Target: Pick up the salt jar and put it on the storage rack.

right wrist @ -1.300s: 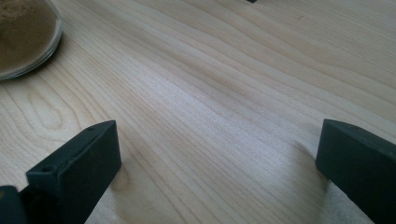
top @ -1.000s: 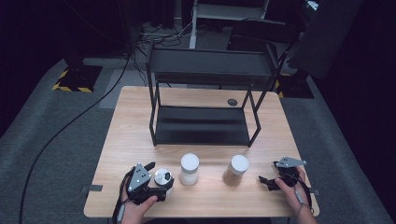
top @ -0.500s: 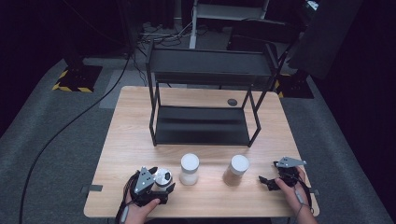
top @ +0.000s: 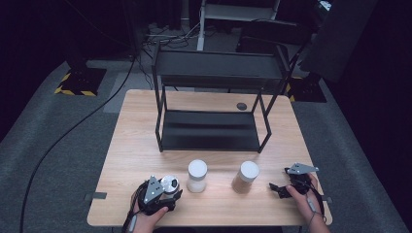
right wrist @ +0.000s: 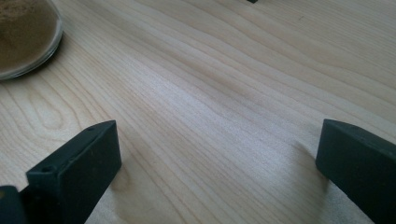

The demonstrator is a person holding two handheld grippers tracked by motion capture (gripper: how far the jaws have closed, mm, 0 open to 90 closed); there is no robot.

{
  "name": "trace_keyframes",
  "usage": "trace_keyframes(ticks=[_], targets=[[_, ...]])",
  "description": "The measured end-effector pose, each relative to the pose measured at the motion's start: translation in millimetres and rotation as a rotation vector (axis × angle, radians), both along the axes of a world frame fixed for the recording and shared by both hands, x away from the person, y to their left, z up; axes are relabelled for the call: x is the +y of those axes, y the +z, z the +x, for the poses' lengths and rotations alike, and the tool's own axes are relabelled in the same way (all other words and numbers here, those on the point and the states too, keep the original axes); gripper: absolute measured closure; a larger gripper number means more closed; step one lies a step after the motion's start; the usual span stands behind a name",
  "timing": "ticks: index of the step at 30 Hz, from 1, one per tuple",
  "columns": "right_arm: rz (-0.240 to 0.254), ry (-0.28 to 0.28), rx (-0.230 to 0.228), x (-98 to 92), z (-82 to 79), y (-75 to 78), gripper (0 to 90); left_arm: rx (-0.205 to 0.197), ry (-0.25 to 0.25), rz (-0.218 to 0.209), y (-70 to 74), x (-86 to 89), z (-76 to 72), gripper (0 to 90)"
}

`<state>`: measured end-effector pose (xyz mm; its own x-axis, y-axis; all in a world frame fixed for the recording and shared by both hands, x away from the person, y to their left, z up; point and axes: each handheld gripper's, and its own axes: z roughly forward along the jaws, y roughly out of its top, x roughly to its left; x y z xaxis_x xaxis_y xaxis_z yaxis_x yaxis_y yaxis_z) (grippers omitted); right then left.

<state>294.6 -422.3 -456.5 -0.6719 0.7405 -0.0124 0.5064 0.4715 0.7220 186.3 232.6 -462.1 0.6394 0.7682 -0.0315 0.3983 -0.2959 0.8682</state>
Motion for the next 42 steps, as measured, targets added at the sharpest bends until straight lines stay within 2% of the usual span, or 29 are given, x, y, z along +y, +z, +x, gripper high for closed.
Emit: trace_keyframes(ticks=[3, 7, 10, 17, 20, 22, 25, 34, 42], targets=[[0.000, 0.000, 0.000, 0.0, 0.0, 0.0, 0.1, 0.005, 0.003, 0.006, 2.0, -1.5, -0.3, 29.7], [0.000, 0.000, 0.000, 0.0, 0.0, 0.0, 0.1, -0.011, 0.000, 0.016, 4.2, -3.9, -1.8, 29.9], [0.000, 0.000, 0.000, 0.0, 0.0, 0.0, 0.1, -0.022, 0.004, 0.000, 10.8, -3.3, -3.0, 29.9], [0.000, 0.001, 0.000, 0.2, 0.3, -0.1, 0.1, -0.005, -0.001, -0.003, 23.6, -1.1, 5.4, 29.9], [0.000, 0.001, 0.000, 0.2, 0.2, -0.1, 0.1, -0.006, 0.002, -0.003, 31.1, 0.7, 11.0, 29.9], [0.001, 0.001, 0.000, 0.3, 0.5, -0.1, 0.1, 0.012, -0.003, -0.013, 39.1, 3.6, 20.4, 29.8], [0.000, 0.006, 0.001, 0.8, 3.1, 0.1, 0.1, 0.017, -0.010, -0.009, 45.8, 5.7, 27.0, 29.9], [-0.001, 0.005, -0.001, 5.0, 7.5, 0.0, 0.1, -0.014, -0.017, -0.008, 71.2, 8.3, 49.9, 29.9], [-0.001, 0.005, 0.000, 5.0, 7.5, 0.0, 0.1, -0.037, -0.013, 0.003, 87.1, 8.0, 66.0, 29.8]])
